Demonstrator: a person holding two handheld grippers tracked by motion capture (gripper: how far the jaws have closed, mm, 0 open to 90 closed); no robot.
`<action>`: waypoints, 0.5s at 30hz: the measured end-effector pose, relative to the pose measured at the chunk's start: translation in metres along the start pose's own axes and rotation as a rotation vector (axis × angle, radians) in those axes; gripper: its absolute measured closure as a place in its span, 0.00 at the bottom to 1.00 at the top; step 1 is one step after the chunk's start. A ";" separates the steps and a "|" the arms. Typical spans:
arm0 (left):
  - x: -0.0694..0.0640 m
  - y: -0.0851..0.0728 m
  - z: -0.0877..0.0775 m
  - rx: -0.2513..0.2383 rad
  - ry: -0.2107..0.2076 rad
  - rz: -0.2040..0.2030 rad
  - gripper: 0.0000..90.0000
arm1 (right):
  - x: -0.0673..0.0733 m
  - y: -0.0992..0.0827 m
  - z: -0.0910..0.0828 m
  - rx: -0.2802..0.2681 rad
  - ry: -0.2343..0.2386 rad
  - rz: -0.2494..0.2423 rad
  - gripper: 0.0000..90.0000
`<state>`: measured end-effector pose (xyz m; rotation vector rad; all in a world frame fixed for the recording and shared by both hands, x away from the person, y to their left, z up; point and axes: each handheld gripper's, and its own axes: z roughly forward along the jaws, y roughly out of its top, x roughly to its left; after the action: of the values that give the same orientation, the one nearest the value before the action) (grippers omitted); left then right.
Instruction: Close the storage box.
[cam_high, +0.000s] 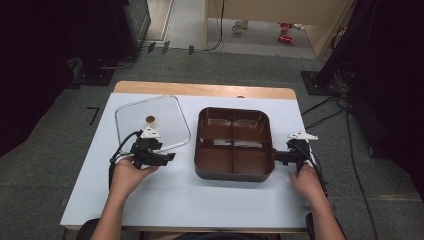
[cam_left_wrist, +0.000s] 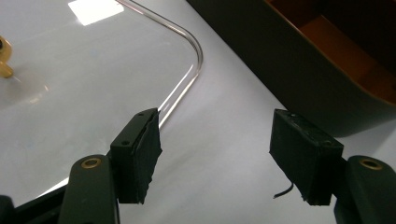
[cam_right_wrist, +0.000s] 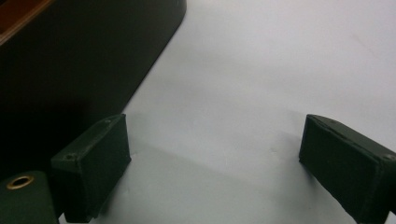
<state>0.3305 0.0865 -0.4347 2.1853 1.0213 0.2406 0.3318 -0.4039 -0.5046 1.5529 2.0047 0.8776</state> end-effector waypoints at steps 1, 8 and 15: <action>0.001 0.002 0.000 -0.002 0.002 0.003 0.38 | 0.000 0.000 0.000 0.000 0.000 0.000 0.09; 0.012 0.012 0.001 -0.010 0.001 -0.006 0.38 | 0.000 0.000 0.000 -0.001 -0.001 -0.002 0.09; 0.027 0.023 -0.001 -0.035 -0.008 -0.033 0.38 | 0.000 0.000 0.000 -0.001 -0.002 -0.003 0.09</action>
<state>0.3614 0.0968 -0.4219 2.1341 1.0403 0.2326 0.3316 -0.4038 -0.5046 1.5492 2.0042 0.8753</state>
